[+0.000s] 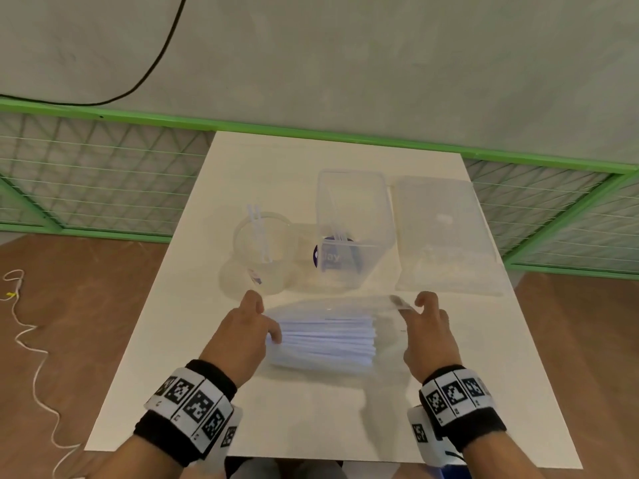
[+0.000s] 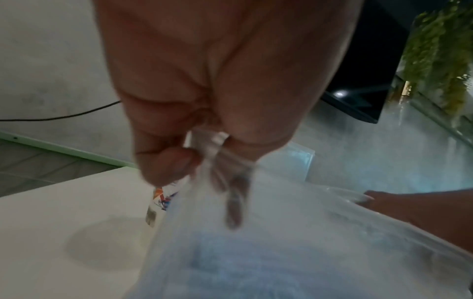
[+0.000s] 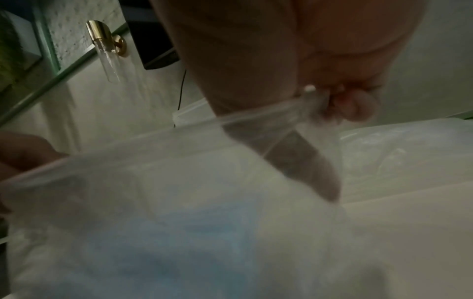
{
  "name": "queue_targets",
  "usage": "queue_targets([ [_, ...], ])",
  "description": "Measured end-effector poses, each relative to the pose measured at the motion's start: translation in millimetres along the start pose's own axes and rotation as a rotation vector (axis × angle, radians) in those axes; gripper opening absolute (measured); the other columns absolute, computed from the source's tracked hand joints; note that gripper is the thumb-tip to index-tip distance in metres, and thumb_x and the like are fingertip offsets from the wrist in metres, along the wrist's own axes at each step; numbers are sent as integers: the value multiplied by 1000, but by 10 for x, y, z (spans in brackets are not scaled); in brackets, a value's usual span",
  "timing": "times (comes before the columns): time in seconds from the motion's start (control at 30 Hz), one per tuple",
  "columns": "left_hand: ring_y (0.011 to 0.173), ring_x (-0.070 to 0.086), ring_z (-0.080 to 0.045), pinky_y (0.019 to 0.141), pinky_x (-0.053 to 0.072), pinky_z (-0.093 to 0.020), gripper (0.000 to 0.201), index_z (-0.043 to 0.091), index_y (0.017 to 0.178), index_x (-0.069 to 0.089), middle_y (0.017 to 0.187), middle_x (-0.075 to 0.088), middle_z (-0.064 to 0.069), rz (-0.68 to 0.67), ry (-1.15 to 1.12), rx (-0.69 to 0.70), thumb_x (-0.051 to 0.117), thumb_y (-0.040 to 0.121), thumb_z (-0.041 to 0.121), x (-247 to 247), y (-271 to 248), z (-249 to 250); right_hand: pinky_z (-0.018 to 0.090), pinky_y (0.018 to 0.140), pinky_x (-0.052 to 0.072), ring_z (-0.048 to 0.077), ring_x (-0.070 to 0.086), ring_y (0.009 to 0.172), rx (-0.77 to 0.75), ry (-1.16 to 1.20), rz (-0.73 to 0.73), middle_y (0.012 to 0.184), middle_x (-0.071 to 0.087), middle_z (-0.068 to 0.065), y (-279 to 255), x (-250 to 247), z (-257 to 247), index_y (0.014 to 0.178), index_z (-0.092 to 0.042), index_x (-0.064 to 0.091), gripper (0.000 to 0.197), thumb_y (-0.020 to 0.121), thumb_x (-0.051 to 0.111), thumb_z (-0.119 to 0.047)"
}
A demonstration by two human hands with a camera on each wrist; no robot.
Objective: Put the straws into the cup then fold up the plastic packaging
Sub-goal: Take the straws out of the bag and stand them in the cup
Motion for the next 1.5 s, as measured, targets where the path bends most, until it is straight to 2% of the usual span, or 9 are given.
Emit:
queue_targets([
  [0.1, 90, 44, -20, 75, 41, -23, 71, 28, 149, 27, 140, 23, -10, -92, 193, -133, 46, 87, 0, 117, -32, -47, 30, 79, 53, 26, 43, 107, 24, -13, -93, 152, -3, 5, -38, 38, -34, 154, -39, 3, 108, 75, 53, 15],
  [0.23, 109, 53, -32, 79, 49, -32, 107, 49, 145, -18, 160, -13, -11, -197, 36, -199, 47, 82, -8, 221, -14, -98, 32, 82, 48, 32, 56, 106, 23, 114, -195, 159, -7, 7, -87, 43, -98, 151, -45, -11, 112, 77, 47, 17],
  [0.57, 144, 23, -37, 79, 46, -27, 104, 59, 143, -1, 162, 13, -2, -231, -418, -241, 39, 78, -11, 507, 131, -242, 35, 89, 47, 38, 32, 141, 40, 260, -395, 163, -5, 11, -88, 402, -128, 144, -61, -12, 111, 75, 39, 10],
  [0.7, 83, 61, -32, 55, 41, -18, 93, 53, 146, 10, 105, 60, -8, -248, -562, -296, 38, 81, -8, 565, 165, -205, 38, 119, 21, 24, 12, 149, -83, 365, -441, 162, 1, -8, -131, 470, -332, 151, -39, -1, 93, 84, 43, 9],
  [0.87, 102, 61, -33, 83, 54, -43, 90, 65, 135, 22, 110, 59, -9, -189, -690, -323, 38, 80, -4, 498, 181, -235, 30, 113, 28, 18, 37, 138, -39, 517, -417, 154, 24, -13, -108, 407, -317, 154, -38, 1, 85, 92, 52, -12],
  [1.07, 107, 56, -19, 76, 46, -21, 87, 53, 144, 21, 130, 53, -11, -156, -594, -240, 39, 85, -8, 358, 137, -215, 31, 92, 49, 25, 62, 100, 73, 401, -278, 129, 59, 0, -81, 143, -105, 151, -47, 14, 85, 87, 46, -3],
  [1.2, 123, 48, -30, 97, 45, -35, 97, 60, 139, 8, 152, 27, -10, -241, -351, -198, 39, 80, -10, 405, 106, -214, 32, 97, 48, 25, 58, 113, 121, 313, -259, 139, 53, -2, -82, 101, -11, 149, -49, 23, 84, 84, 46, 0],
  [1.37, 102, 39, -23, 84, 51, -40, 108, 46, 148, -5, 146, 11, 8, -45, -174, -194, 44, 73, -14, 148, 30, -114, 33, 76, 55, 23, 60, 104, 15, 232, -43, 159, 15, -23, -65, -177, -28, 148, -49, 26, 105, 71, 44, 21],
  [1.5, 80, 47, -24, 73, 52, -38, 112, 35, 152, -10, 149, 15, 3, -98, -121, -157, 50, 72, -15, 283, 60, -114, 32, 97, 47, 19, 52, 125, -48, 140, -199, 160, 12, -23, -141, 85, -68, 147, -51, 25, 99, 76, 39, 16],
])
Point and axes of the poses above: each hand's wrist, its own y-axis towards the middle knuckle, its own x-axis out of the palm, z = x × y, the point moved 9 cm from there along y, towards the middle knuckle
